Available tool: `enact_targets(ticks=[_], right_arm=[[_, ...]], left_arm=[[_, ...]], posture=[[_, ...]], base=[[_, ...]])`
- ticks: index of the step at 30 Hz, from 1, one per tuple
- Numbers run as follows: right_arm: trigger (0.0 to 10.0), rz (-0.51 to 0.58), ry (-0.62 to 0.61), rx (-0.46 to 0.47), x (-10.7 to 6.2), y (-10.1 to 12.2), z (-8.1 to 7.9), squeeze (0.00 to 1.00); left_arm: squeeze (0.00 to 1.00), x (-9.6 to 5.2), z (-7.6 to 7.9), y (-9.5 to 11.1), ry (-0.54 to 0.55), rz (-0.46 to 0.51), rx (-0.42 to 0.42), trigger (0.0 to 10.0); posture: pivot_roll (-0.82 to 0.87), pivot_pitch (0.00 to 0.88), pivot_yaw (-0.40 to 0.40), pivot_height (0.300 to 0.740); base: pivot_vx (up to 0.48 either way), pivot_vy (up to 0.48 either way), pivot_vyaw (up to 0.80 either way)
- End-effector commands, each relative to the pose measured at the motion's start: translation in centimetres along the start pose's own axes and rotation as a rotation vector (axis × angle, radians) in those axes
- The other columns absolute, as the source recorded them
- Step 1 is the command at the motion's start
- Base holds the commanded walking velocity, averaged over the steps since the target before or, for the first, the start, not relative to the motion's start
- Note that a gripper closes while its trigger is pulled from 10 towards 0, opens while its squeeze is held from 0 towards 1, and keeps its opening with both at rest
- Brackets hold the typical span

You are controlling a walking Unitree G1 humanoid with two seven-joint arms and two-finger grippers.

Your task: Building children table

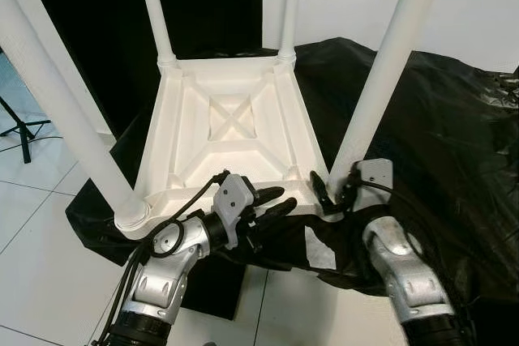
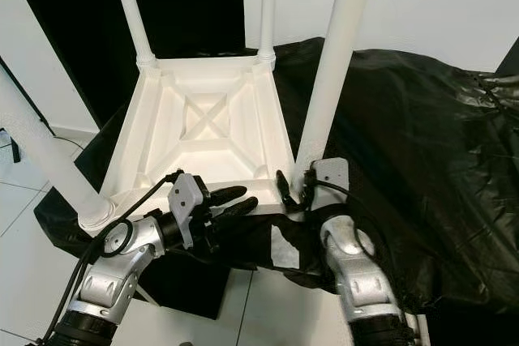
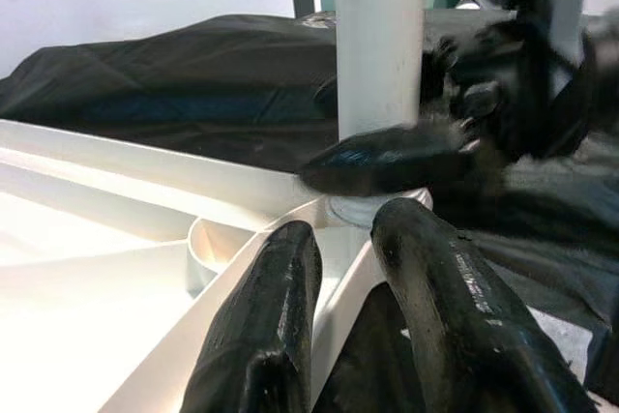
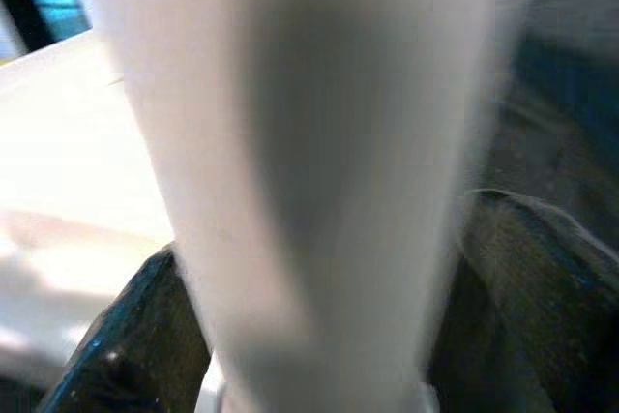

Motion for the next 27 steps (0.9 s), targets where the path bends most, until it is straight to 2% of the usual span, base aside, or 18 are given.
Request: enact_targets(ticks=[1, 3, 8, 10, 12, 13, 14, 15, 16, 21, 23, 27], right_arm=[[10.0, 0.018, 0.043, 0.022, -0.1, 0.3, -0.3, 0.00], [10.0, -0.010, 0.212, -0.053, -0.1, 0.7, -0.2, 0.00], [10.0, -0.029, 0.270, -0.084, 0.3, 0.8, 0.2, 0.00], [10.0, -0.055, 0.324, -0.112, 1.0, 0.7, 0.4, 0.00], [10.0, -0.055, 0.324, -0.112, 1.0, 0.7, 0.4, 0.00], [10.0, -0.075, 0.374, -0.137, 1.6, 0.5, 0.2, 0.00], [3.8, -0.081, 0.390, -0.142, 1.8, 0.4, 0.2, 0.00], [3.8, -0.081, 0.390, -0.142, 1.8, 0.4, 0.2, 0.00], [0.0, -0.085, 0.398, -0.144, 1.9, 0.4, 0.1, 0.00], [0.0, -0.093, 0.410, -0.119, 1.9, 0.2, 0.2, 0.00], [0.0, -0.086, 0.391, -0.085, 1.8, 0.2, 0.3, 0.00], [0.0, -0.084, 0.351, -0.075, 1.8, 0.1, 0.4, 0.00]], left_arm=[[0.00, 0.0, -0.5, -0.4, 0.054, -0.021, -0.003, 10.0], [0.00, 0.1, -1.0, -0.2, 0.062, -0.018, 0.003, 10.0], [0.00, 0.1, -1.2, -0.1, 0.068, -0.014, 0.005, 10.0], [0.00, 0.1, -1.3, -0.1, 0.072, -0.013, 0.009, 10.0], [0.00, 0.1, -1.3, -0.1, 0.072, -0.013, 0.009, 10.0], [0.00, 0.1, -1.4, 0.0, 0.076, -0.013, 0.012, 10.0], [0.00, 0.0, -1.4, 0.0, 0.078, -0.013, 0.013, 10.0], [0.00, 0.0, -1.4, 0.0, 0.078, -0.013, 0.013, 10.0], [0.00, 0.0, -1.5, 0.0, 0.081, -0.012, 0.014, 10.0], [0.00, -0.2, -1.7, 0.0, 0.090, -0.014, 0.018, 10.0], [0.00, -0.2, -1.6, 0.0, 0.091, -0.015, 0.017, 10.0], [0.00, -0.1, -1.5, 0.0, 0.087, -0.014, 0.015, 10.0]], posture=[[-0.05, 0.000, 0.000, 0.740], [-0.05, 0.000, 0.001, 0.740], [-0.04, 0.000, 0.001, 0.740], [-0.04, 0.000, -0.001, 0.740], [-0.04, 0.000, -0.001, 0.740], [-0.03, 0.000, -0.004, 0.740], [-0.02, 0.000, -0.007, 0.740], [-0.02, 0.000, -0.007, 0.740], [-0.02, 0.000, -0.007, 0.740], [-0.02, 0.000, -0.010, 0.740], [-0.02, 0.000, -0.008, 0.740], [-0.03, 0.000, -0.006, 0.740]], base=[[0.000, 0.000, 0.00], [0.000, 0.000, 0.00], [0.000, 0.000, 0.00], [0.000, 0.000, 0.00], [0.000, 0.000, 0.00], [0.000, 0.000, 0.00], [0.000, 0.000, 0.00], [0.000, 0.000, 0.00], [0.000, 0.000, 0.00], [0.000, 0.000, 0.00], [0.000, 0.000, 0.00], [0.000, 0.000, 0.00]])
Point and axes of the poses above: a point about 5 cm out from each wrist's last joint towards the gripper, its own x axis pointing out of the wrist towards the gripper, its own y axis along the axis of the wrist's last joint, z = x × y, the point moved 5 cm from there along x, pointing out of the wrist towards the gripper, and after that the axes turned 6 degrees about x, right-handed, at the moved point
